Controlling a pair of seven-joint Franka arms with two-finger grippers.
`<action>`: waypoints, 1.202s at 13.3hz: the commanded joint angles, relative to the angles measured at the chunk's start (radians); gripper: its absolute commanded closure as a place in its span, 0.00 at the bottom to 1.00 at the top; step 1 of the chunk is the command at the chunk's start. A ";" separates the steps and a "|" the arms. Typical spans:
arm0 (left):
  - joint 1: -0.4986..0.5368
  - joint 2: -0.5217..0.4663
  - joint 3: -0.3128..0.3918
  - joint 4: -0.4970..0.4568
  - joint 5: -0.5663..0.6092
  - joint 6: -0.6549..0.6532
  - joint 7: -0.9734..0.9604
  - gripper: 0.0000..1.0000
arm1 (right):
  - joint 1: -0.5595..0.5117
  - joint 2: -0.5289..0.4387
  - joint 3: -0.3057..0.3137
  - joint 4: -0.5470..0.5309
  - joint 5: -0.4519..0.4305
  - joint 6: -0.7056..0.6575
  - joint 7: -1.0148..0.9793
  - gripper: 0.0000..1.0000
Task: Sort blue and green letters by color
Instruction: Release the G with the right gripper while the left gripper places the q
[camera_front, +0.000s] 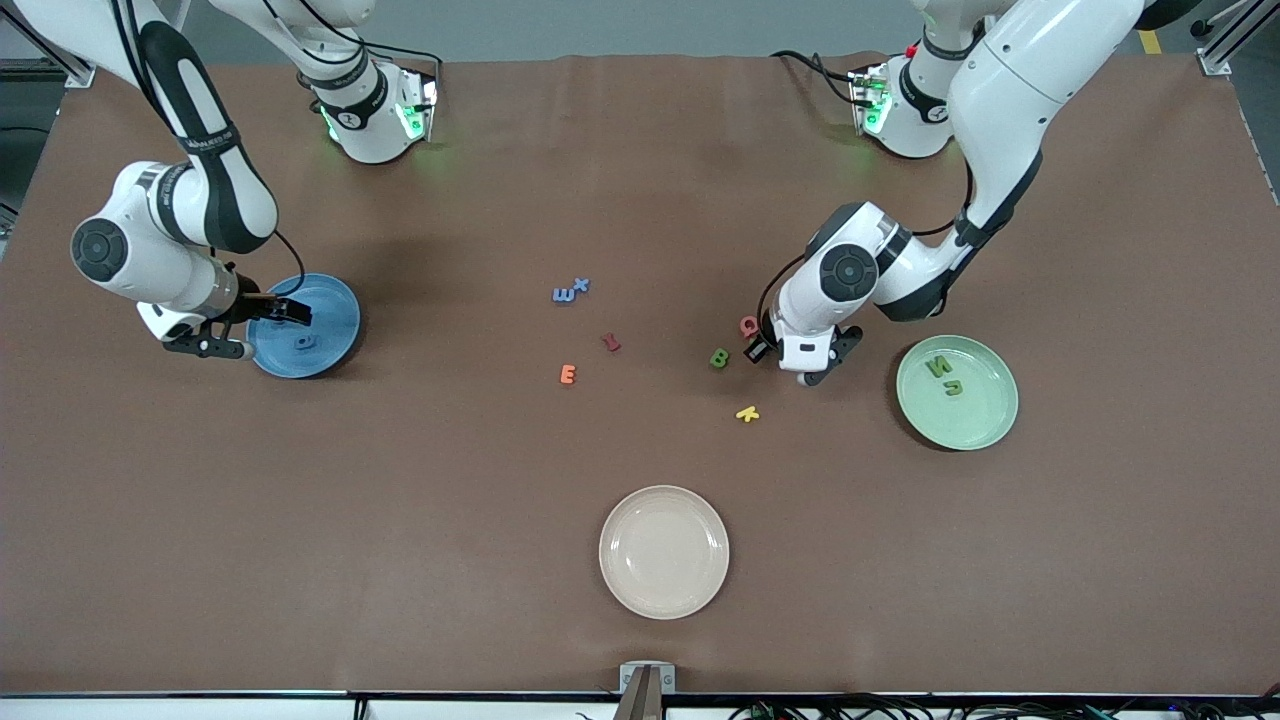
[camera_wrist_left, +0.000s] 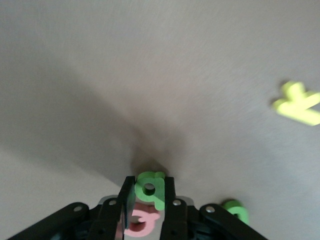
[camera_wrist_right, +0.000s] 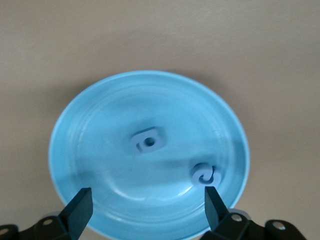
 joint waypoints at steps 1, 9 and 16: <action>0.045 -0.076 0.002 0.052 0.042 -0.103 -0.006 1.00 | 0.089 -0.095 0.012 -0.016 0.005 -0.067 0.050 0.00; 0.243 -0.119 -0.001 0.120 0.110 -0.322 0.404 1.00 | 0.531 -0.123 0.008 0.066 0.184 -0.098 0.546 0.00; 0.349 -0.023 0.002 0.129 0.240 -0.312 0.588 0.95 | 0.734 -0.042 0.008 0.110 0.176 -0.004 1.125 0.00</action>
